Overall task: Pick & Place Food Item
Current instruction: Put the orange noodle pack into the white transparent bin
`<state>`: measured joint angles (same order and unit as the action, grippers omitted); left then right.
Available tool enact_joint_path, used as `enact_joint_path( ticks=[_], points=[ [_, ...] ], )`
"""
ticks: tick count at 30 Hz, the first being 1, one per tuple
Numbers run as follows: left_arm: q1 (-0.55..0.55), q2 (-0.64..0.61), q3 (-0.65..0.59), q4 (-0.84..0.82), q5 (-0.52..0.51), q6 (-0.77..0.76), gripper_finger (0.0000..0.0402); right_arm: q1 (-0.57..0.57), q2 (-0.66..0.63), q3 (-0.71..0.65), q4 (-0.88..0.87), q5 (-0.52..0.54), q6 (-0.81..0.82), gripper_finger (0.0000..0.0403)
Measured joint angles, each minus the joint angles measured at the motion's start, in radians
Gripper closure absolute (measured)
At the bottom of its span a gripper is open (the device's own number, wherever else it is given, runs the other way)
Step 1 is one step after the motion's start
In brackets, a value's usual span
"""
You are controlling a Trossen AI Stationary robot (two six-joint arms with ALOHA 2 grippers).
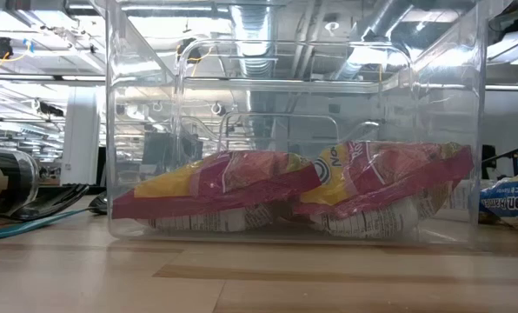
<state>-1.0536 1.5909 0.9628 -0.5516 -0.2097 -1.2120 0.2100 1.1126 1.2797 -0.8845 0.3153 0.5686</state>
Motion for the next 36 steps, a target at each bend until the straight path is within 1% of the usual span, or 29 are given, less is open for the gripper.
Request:
enact_joint_path(
  ticks=[5, 10, 16, 22, 30, 36],
  points=[
    [-0.001, 0.000, -0.044, 0.039, 0.001, -0.008, 0.0236, 0.000, 0.000, 0.000, 0.000, 0.000, 0.000, 0.0403],
    [0.000, 0.000, -0.068, 0.053, 0.000, -0.027, 0.0251, 0.000, 0.000, 0.000, 0.000, 0.000, 0.000, 0.0403],
    [0.000, 0.000, -0.117, 0.175, 0.001, -0.027, 0.0265, 0.000, 0.000, 0.000, 0.000, 0.000, 0.000, 0.0403],
    [0.000, 0.000, -0.125, 0.150, 0.001, -0.027, 0.0279, 0.000, 0.000, 0.000, 0.000, 0.000, 0.000, 0.0403],
    [0.000, 0.000, -0.125, 0.108, 0.001, -0.027, 0.0332, 0.000, 0.000, 0.000, 0.000, 0.000, -0.003, 0.0403],
    [0.000, 0.000, -0.125, 0.109, 0.001, -0.032, 0.0392, 0.000, 0.000, 0.000, -0.001, 0.000, -0.019, 0.0403]
  ],
)
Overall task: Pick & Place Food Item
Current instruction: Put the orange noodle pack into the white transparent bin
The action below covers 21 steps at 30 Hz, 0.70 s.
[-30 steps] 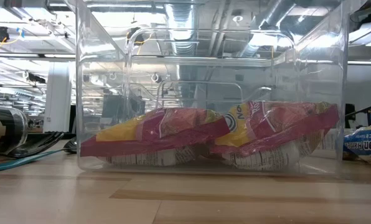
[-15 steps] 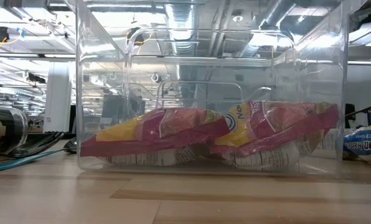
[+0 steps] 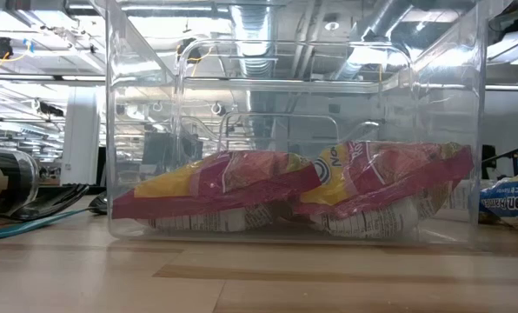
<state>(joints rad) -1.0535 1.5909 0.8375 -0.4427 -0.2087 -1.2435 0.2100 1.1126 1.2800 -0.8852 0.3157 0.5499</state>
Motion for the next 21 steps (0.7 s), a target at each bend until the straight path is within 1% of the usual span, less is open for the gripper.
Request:
enact_joint_path(
  ticks=[3, 5, 8, 11, 15, 18, 21],
  points=[
    [0.000, 0.000, 0.000, 0.011, 0.002, -0.037, 0.0393, 0.000, 0.000, 0.000, 0.000, 0.000, 0.000, 0.0403],
    [0.000, 0.000, 0.001, 0.024, 0.004, -0.067, 0.0385, 0.000, 0.000, 0.000, 0.000, 0.000, 0.000, 0.0403],
    [0.000, -0.013, 0.016, 0.024, 0.014, -0.073, 0.0362, 0.000, 0.000, 0.000, 0.000, 0.000, -0.007, 0.0403],
    [0.000, -0.051, 0.024, 0.023, 0.012, -0.071, 0.0326, 0.000, 0.000, 0.000, 0.001, 0.000, -0.008, 0.0403],
    [-0.015, -0.093, 0.024, 0.019, -0.045, -0.062, 0.0268, 0.000, 0.000, 0.000, 0.002, 0.000, -0.010, 0.0403],
    [-0.036, -0.081, 0.024, 0.055, -0.047, 0.014, 0.0227, 0.000, 0.000, 0.000, 0.002, 0.000, -0.010, 0.0403],
    [-0.057, -0.050, 0.025, 0.058, -0.047, 0.058, 0.0200, 0.013, 0.000, 0.000, 0.002, 0.000, -0.010, 0.0403]
  ],
)
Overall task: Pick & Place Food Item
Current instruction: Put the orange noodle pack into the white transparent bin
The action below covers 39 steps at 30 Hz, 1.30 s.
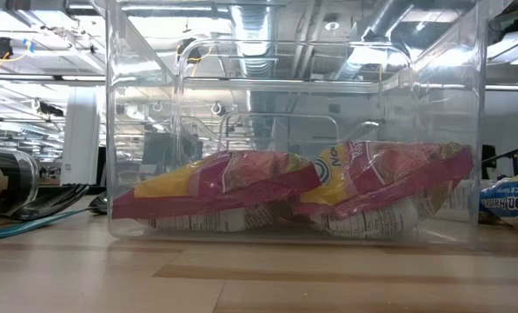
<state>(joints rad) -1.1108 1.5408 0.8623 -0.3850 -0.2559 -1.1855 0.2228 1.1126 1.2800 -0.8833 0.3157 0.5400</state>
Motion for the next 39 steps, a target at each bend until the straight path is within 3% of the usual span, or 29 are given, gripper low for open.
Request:
enact_joint_path(
  ticks=[7, 19, 26, 35, 39],
  points=[
    [-0.001, 0.062, 0.000, -0.098, -0.057, 0.000, 0.0194, 0.026, 0.000, 0.000, 0.000, 0.000, 0.002, 0.0403],
    [-0.003, 0.154, 0.020, -0.015, -0.050, 0.000, 0.0205, 0.027, 0.000, 0.000, -0.001, 0.000, 0.010, 0.0403],
    [-0.003, 0.157, 0.021, -0.016, -0.043, -0.035, 0.0264, 0.027, 0.000, 0.000, -0.002, 0.000, 0.010, 0.0403],
    [-0.003, 0.128, 0.019, -0.004, -0.036, -0.106, 0.0389, 0.026, 0.000, 0.000, -0.002, 0.000, 0.010, 0.0403],
    [-0.003, 0.092, 0.019, 0.000, -0.036, -0.106, 0.0392, 0.027, 0.000, 0.000, -0.002, 0.000, 0.010, 0.0403]
  ],
)
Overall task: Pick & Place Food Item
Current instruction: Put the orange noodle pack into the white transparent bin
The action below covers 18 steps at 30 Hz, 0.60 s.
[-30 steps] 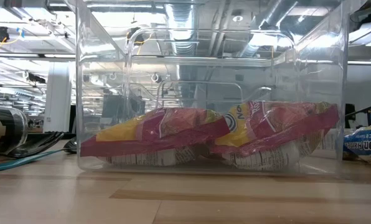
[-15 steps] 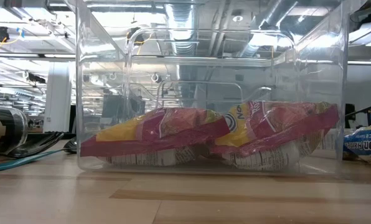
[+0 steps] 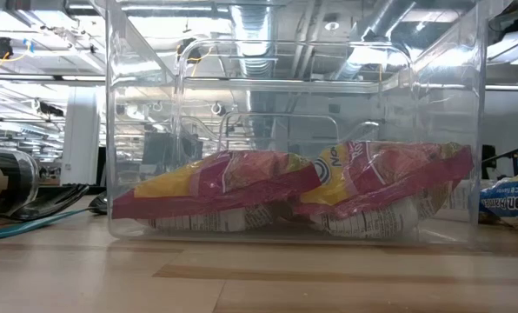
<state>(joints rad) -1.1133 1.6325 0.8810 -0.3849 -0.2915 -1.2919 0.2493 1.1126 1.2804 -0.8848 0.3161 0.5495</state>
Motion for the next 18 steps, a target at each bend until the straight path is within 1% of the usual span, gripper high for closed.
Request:
enact_joint_path(
  ticks=[6, 15, 18],
  points=[
    [0.000, -0.048, 0.000, 0.000, -0.008, -0.004, 0.0398, 0.000, 0.000, 0.000, 0.000, 0.000, 0.000, 0.0403],
    [0.051, -0.118, 0.000, -0.001, -0.015, -0.110, 0.0400, 0.014, 0.000, 0.000, 0.000, 0.000, 0.000, 0.0403],
    [0.074, -0.137, 0.000, -0.001, -0.016, -0.178, 0.0400, 0.026, 0.000, 0.000, 0.000, 0.000, 0.000, 0.0403]
  ],
)
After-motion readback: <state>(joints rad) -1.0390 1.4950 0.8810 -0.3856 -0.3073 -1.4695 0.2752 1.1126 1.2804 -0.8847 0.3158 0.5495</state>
